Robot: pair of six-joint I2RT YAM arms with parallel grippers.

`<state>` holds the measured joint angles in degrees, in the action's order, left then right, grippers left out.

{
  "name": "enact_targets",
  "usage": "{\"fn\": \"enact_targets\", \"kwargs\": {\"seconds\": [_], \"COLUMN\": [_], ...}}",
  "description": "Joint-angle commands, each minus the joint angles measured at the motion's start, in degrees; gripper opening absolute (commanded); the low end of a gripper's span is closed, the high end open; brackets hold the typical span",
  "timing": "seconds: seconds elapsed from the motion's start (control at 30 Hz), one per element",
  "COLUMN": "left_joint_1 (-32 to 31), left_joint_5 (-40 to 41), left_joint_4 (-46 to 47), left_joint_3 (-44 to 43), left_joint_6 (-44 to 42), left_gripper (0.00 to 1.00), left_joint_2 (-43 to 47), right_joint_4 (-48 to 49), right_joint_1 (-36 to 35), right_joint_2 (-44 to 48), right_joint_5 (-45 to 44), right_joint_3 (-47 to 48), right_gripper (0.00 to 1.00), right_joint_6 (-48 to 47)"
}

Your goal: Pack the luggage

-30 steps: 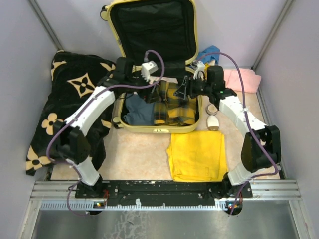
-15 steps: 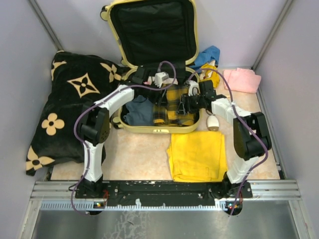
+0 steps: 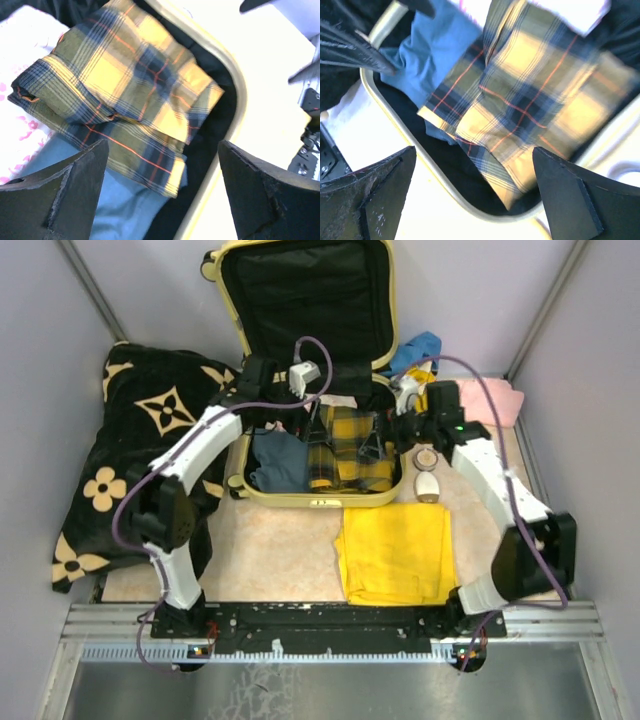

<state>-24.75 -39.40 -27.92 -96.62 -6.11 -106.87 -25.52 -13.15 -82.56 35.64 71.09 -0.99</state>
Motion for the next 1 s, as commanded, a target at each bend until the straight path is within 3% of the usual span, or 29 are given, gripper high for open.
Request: {"fn": "enact_targets", "kwargs": {"seconds": [0.0,0.2,0.33,0.43,0.6,0.77,0.97], "left_joint_1": [-0.28,-0.54,-1.08,-3.18,-10.65,-17.17,-21.35], "left_joint_5": [-1.57,-2.97,-5.71,-5.58,-0.33,7.25,10.53], "left_joint_4": [-2.18,-1.65,2.31,8.45,14.49,20.25,27.33], "left_joint_3": [5.0,15.73,26.47,37.73,48.09,54.29,59.7], "left_joint_6": [-0.52,5.21,10.87,17.19,23.19,26.66,21.32], "left_gripper": [0.97,1.0,1.0,1.0,0.99,0.99,1.0], "left_joint_2": [9.91,21.34,29.45,35.49,41.63,43.11,42.35], "right_joint_4": [-8.5,-22.86,-31.46,-38.05,-45.47,-44.54,-38.45], "right_joint_1": [5.09,17.68,26.55,30.47,34.33,34.88,33.55], "right_joint_2": [9.97,15.94,17.08,16.4,15.94,17.64,12.15], "right_joint_5": [-2.15,-1.09,1.95,1.56,-4.26,-5.31,-8.04], "right_joint_3": [4.13,4.3,3.79,3.78,0.5,-8.62,-14.48], "right_gripper": [0.99,0.99,0.99,0.99,0.99,0.96,0.9], "right_joint_6": [-4.06,-5.73,-13.61,-20.44,-30.04,-36.32,-40.36]}}
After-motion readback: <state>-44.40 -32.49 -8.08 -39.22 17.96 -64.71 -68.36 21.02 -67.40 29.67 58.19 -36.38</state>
